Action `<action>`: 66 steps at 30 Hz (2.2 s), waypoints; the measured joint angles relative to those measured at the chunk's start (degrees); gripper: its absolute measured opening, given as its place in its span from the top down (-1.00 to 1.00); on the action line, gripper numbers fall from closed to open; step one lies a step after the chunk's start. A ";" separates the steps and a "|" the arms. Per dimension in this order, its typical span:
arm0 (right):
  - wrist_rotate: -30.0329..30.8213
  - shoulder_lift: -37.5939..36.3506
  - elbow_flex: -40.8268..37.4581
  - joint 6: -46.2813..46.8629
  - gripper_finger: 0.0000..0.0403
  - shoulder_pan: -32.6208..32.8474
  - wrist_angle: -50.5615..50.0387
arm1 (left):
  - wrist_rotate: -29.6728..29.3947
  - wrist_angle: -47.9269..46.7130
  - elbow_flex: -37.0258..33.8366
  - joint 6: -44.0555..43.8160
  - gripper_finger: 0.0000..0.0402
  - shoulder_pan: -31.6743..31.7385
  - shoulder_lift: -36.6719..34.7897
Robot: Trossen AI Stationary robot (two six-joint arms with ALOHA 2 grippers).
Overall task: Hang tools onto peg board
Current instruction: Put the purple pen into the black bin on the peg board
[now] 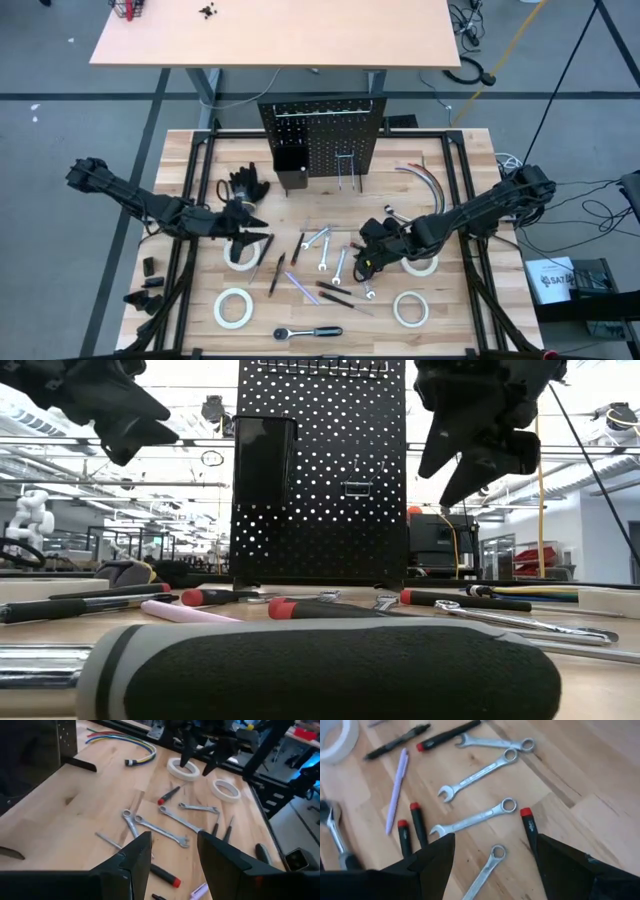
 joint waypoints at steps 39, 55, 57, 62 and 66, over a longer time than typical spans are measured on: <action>-5.17 39.20 42.46 -19.66 0.11 -4.88 8.02 | 14.55 3.18 -4.31 -13.50 0.19 -4.63 18.84; 0.57 47.84 54.99 -10.13 0.28 -2.30 -5.74 | 17.00 13.89 -4.31 -10.54 0.19 -8.24 33.07; 0.37 47.82 54.99 -10.02 0.29 -1.92 -5.54 | 17.13 16.08 -4.31 -10.21 0.19 -8.28 34.48; -0.13 47.82 54.99 -9.43 0.29 -0.65 -7.16 | 17.75 19.95 -4.31 -8.91 0.19 -8.19 37.04; -0.47 48.77 54.99 -9.43 0.29 0.29 -7.52 | 17.77 22.40 -4.31 -8.88 0.19 -8.20 38.71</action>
